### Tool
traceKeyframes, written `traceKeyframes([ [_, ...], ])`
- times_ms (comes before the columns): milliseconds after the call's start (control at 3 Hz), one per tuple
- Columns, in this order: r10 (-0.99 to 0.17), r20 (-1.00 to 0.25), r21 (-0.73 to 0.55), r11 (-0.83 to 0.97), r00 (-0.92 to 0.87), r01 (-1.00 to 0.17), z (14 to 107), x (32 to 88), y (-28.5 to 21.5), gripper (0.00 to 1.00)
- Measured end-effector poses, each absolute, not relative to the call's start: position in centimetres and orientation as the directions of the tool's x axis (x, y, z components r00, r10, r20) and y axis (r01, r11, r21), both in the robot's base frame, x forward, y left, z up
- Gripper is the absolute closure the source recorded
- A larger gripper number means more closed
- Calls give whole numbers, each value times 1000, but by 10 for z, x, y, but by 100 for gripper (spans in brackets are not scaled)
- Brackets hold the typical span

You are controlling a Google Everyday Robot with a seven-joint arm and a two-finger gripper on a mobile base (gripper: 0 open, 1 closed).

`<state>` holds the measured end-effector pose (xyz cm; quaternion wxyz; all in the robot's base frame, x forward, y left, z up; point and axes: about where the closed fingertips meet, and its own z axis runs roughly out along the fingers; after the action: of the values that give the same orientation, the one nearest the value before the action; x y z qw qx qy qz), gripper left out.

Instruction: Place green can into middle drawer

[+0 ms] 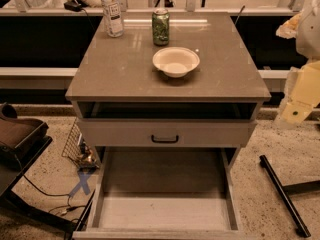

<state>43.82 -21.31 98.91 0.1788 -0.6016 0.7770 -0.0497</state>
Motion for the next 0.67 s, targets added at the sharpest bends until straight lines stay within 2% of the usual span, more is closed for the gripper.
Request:
traceKeyframes([
  [333, -953, -218, -293, 271, -212, -917, 989, 438, -213, 0],
  [667, -940, -275, -346, 292, -202, -892, 997, 451, -207, 0],
])
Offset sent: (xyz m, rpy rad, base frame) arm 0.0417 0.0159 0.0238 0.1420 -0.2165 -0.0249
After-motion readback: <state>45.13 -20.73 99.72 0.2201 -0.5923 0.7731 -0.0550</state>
